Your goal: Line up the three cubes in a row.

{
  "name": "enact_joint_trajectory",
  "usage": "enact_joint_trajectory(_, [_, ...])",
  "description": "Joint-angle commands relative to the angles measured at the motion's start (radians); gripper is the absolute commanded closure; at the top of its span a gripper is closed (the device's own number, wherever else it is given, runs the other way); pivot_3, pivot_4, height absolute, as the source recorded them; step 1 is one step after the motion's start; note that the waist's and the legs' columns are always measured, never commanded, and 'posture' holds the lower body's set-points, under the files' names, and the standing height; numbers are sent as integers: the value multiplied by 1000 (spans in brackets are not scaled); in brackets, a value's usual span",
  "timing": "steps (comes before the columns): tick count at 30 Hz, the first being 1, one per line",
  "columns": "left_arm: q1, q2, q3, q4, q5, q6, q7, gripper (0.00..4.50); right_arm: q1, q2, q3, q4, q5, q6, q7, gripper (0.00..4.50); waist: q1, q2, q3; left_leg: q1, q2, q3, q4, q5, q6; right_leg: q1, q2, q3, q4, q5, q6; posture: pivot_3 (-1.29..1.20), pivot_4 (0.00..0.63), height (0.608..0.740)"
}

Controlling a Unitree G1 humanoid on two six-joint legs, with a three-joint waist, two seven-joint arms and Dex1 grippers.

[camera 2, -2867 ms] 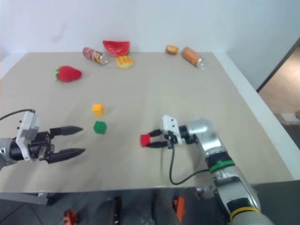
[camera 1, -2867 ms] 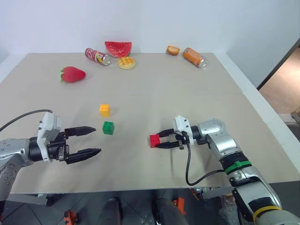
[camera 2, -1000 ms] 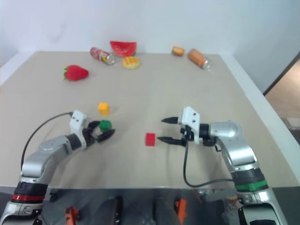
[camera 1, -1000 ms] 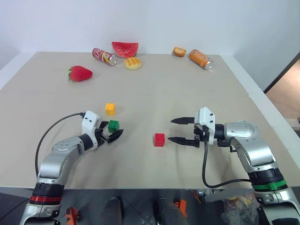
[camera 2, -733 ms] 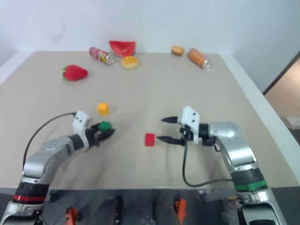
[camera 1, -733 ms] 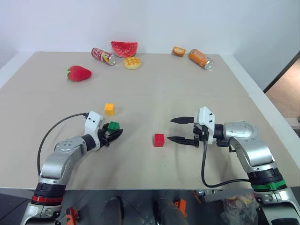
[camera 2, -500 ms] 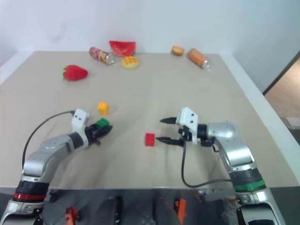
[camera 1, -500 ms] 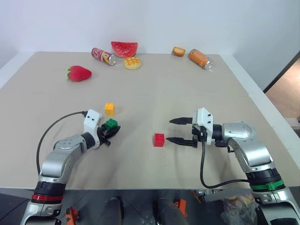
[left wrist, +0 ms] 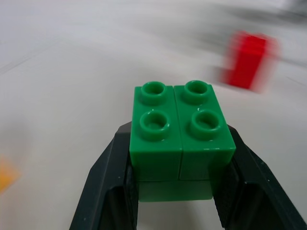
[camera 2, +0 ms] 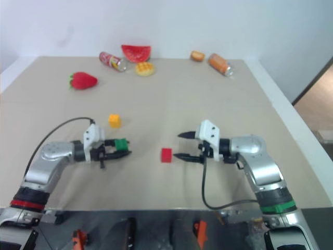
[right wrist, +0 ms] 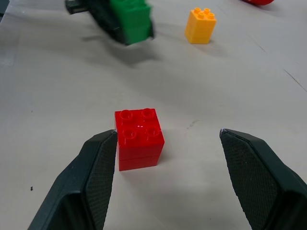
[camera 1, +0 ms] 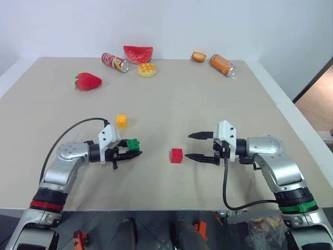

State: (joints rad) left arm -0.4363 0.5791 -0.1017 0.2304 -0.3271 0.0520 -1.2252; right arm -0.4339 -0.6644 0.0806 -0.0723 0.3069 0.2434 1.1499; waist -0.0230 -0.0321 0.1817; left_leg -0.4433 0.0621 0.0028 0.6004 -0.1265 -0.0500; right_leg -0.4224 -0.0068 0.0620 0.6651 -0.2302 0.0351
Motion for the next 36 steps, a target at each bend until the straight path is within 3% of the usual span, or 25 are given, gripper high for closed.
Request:
enact_joint_trajectory(1, [-76,-9,-16,109,13,-91,-109,3141,14,-32,-82,-85,81,53,-9,941,2,0,0,0,0,0,0,0,0,0,0,0,0,0,0,0,150,740])
enact_joint_trajectory(11, [-303,-158,-22,471,25,-208,-272,3141,115,-107,-240,-226,274,225,-30,941,-2,0,0,-2,0,-1,0,0,1,0,0,0,0,-1,1,0,150,740])
enact_joint_trajectory(26, [-255,-123,-30,473,66,-223,-376,3141,142,-113,-246,-221,297,246,-52,941,-10,0,0,-2,0,-2,1,-1,2,0,2,0,0,-1,1,0,150,740])
enact_joint_trajectory(36, [-225,-193,-35,450,78,-245,-300,3141,132,-109,-212,-202,270,216,-51,941,-3,0,0,-2,0,-2,1,-1,2,0,2,0,0,-1,1,0,150,740])
